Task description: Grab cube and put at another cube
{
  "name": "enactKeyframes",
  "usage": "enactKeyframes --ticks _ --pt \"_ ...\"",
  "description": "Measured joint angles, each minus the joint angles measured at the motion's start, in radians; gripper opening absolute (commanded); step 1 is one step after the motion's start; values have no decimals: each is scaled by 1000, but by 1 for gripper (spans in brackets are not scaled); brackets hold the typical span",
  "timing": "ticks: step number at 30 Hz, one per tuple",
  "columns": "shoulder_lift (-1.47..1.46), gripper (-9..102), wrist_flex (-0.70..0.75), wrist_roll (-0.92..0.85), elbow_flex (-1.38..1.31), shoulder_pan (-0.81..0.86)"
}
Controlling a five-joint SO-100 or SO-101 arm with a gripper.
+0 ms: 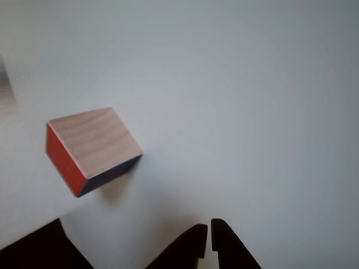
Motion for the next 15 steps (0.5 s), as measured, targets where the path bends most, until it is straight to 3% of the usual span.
enactKeyframes --ticks 5,15 --pt "-31 0 -21 -146 -114 -38" --pt "-710 4 -12 -489 -632 -86"
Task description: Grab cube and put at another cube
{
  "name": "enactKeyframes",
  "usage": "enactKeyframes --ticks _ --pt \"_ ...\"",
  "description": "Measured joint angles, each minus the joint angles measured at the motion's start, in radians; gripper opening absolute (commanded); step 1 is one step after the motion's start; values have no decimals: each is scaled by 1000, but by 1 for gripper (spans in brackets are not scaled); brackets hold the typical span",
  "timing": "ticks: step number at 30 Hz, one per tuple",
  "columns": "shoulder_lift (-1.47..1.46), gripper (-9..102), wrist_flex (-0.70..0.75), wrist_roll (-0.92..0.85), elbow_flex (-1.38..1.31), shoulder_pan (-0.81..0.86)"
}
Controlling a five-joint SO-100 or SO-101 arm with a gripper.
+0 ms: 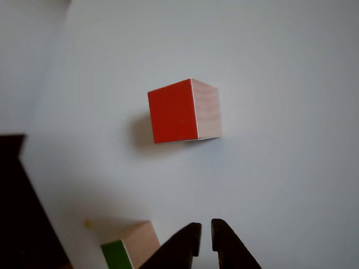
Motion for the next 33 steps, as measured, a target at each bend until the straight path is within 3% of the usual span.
enactKeyframes --ticks 6,13,19,21,24,33 --pt "-227 8 103 -127 -218 -61" --pt "-385 14 273 -179 -456 -259" --pt "-588 25 434 -221 -704 -408" --pt "-657 27 453 -224 -773 -420" --pt "-767 42 471 -253 -856 -411" --pt "-1048 39 434 -202 -1029 -426"
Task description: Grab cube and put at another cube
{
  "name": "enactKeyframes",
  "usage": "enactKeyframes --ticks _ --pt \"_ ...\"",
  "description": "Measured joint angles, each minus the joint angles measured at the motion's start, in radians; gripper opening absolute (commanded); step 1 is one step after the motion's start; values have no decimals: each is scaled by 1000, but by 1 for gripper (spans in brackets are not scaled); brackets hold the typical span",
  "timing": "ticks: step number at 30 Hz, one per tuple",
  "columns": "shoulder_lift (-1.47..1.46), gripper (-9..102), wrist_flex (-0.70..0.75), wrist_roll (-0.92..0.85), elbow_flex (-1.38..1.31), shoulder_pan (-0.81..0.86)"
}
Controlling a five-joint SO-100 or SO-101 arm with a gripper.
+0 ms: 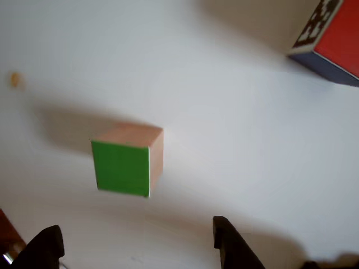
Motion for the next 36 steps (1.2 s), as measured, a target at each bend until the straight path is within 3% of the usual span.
enactKeyframes --ticks 9,21,36 --pt "-344 42 -15 110 -160 -66" --pt "-437 43 87 176 -344 -196" --pt "-480 42 107 161 -367 -149"
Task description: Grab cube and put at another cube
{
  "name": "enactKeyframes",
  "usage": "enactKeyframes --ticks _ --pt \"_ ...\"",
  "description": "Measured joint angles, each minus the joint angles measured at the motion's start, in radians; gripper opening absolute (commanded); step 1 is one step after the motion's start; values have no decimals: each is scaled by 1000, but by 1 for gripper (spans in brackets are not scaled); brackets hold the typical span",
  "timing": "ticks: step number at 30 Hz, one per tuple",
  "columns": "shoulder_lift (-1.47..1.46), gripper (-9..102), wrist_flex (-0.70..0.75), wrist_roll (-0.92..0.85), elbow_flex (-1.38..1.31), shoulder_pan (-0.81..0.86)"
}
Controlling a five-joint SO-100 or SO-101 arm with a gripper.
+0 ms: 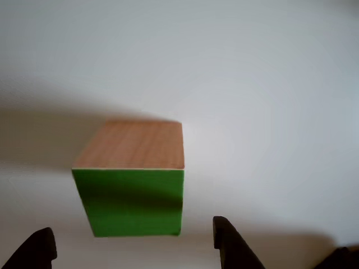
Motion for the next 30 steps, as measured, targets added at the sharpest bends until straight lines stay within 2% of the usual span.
enactKeyframes --ticks 22,30 --pt "-209 42 0 20 -144 -15" --pt "-258 39 0 25 -183 -12"
